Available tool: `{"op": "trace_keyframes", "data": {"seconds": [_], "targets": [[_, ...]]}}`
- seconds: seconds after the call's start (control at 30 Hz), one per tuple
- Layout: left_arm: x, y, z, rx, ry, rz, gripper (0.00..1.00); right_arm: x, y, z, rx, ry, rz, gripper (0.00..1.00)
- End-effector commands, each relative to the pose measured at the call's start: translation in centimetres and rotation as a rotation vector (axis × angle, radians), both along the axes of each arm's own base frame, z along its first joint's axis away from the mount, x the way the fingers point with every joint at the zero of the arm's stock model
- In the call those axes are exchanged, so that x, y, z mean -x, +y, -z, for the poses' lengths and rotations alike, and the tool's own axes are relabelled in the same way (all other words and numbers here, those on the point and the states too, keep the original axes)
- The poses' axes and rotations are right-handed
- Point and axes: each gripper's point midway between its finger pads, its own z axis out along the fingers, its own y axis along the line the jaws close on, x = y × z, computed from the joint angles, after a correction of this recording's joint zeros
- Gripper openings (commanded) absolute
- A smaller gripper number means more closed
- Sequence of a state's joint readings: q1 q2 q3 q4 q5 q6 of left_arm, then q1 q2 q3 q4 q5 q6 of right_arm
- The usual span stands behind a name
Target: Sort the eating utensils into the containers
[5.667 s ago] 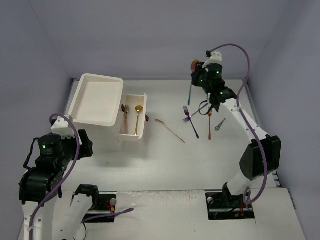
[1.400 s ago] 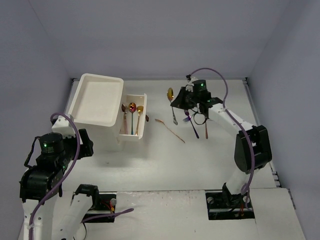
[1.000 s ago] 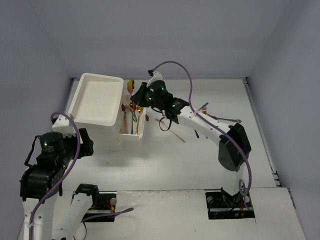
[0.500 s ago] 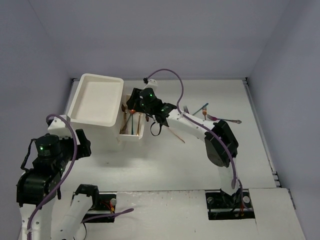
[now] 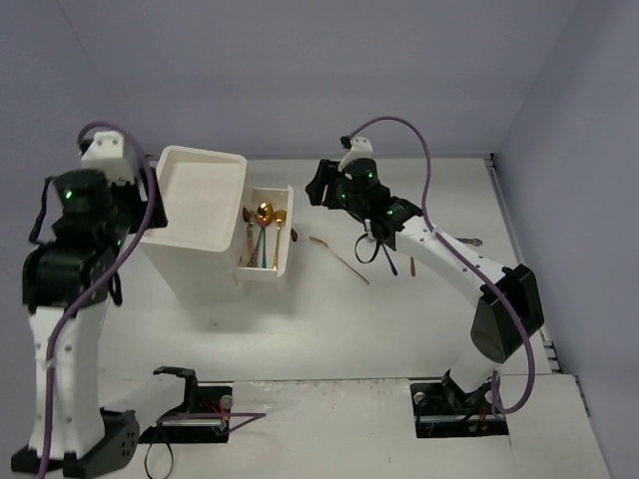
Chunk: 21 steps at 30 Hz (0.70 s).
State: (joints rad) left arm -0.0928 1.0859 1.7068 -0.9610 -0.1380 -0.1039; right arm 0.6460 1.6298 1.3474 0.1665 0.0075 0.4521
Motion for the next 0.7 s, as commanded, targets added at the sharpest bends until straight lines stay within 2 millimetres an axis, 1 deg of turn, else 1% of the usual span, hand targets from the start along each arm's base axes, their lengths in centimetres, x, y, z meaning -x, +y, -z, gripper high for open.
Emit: {"op": "trace_keyframes", "data": {"seconds": [0.0, 0.03, 0.1, 0.13, 0.17, 0.2, 0.27, 0.4, 0.47, 0.5, 0.63, 0.67], "targets": [[-6.8, 0.7, 0.4, -0.093, 0.031, 0.008, 0.68, 2.1, 0.4, 2.1, 0.062, 0.002, -0.124, 0.53], [-7.7, 1.1, 0.7, -0.087, 0.038, 0.000, 0.68, 2.2, 0.4, 2.6, 0.072, 0.010, -0.136, 0.53], [-9.6, 1.0, 1.1, -0.062, 0.043, 0.022, 0.68, 2.4, 0.4, 3.5, 0.092, 0.019, -0.149, 0.54], [-10.8, 1.3, 1.4, -0.043, 0.047, 0.027, 0.68, 2.5, 0.3, 4.1, 0.106, 0.023, -0.154, 0.54], [-11.7, 2.2, 1.7, -0.031, 0.052, 0.015, 0.68, 2.5, 0.1, 4.5, 0.121, 0.024, -0.156, 0.54], [-12.7, 2.8, 2.5, -0.025, 0.068, 0.003, 0.67, 2.5, 0.0, 4.8, 0.132, 0.024, -0.153, 0.54], [-13.8, 3.5, 3.3, -0.023, 0.092, -0.012, 0.67, 2.4, -0.2, 5.5, 0.157, 0.024, -0.158, 0.54], [-15.2, 5.2, 4.3, -0.005, 0.102, -0.048, 0.67, 2.2, 0.0, 7.1, 0.181, 0.046, -0.184, 0.54], [-15.7, 5.0, 4.6, 0.019, 0.099, -0.024, 0.65, 2.1, 0.2, 7.8, 0.191, 0.058, -0.195, 0.54], [-15.9, 5.0, 4.9, 0.021, 0.107, -0.022, 0.63, 2.0, 0.4, 7.9, 0.191, 0.058, -0.199, 0.54], [-16.1, 4.8, 6.7, 0.033, 0.148, -0.009, 0.47, 1.7, 1.1, 9.4, 0.203, 0.084, -0.224, 0.54], [-16.1, 4.8, 7.1, 0.035, 0.153, -0.009, 0.42, 1.5, 1.3, 9.7, 0.203, 0.089, -0.229, 0.54]]}}
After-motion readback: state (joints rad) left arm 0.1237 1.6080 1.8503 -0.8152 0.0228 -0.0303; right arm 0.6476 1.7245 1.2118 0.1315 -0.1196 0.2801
